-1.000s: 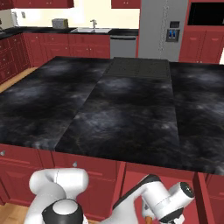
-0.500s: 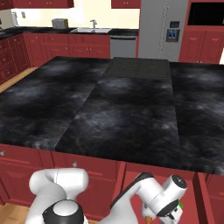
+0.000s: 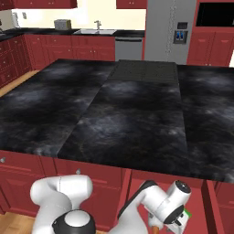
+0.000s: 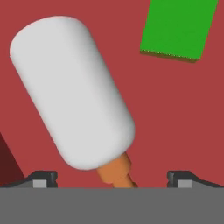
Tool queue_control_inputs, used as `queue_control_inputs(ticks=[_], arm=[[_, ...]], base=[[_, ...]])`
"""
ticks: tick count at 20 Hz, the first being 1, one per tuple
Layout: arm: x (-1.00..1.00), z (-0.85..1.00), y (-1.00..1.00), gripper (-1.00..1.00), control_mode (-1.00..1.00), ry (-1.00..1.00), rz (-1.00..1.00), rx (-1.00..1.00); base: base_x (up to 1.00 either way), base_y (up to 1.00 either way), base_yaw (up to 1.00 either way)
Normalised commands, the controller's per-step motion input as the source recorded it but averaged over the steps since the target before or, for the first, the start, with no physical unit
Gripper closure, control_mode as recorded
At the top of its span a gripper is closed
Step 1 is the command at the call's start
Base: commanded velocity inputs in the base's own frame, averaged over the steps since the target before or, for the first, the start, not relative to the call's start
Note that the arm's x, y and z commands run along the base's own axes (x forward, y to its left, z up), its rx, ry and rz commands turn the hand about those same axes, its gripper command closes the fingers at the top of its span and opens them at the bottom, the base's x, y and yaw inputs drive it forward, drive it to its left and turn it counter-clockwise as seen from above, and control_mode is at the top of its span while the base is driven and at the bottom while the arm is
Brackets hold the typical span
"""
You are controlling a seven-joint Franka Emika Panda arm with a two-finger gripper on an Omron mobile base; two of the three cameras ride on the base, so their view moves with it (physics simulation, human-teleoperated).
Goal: Restock the sink supplies by placing the sponge and soap dispenser on the counter and next to the sink. Make sure the soap dispenser is upright.
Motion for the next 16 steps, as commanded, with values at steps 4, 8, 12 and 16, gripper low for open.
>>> queue_control_inputs(ticks=[4, 8, 12, 16], arm=[[-0.04, 0.00, -0.08, -1.00, -1.00, 0.00, 0.15, 0.00], [-0.08, 0.00, 0.00, -1.00, -1.00, -0.01, 0.19, 0.00], [-0.19, 0.00, 0.00, -1.00, -1.00, -0.04, 0.17, 0.00], [-0.29, -0.01, 0.00, -1.00, -1.00, -0.10, 0.17, 0.00]], base=[[0.00, 0.00, 0.00], [0.00, 0.00, 0.00], [0.00, 0.00, 0.00], [0.00, 0.00, 0.00]])
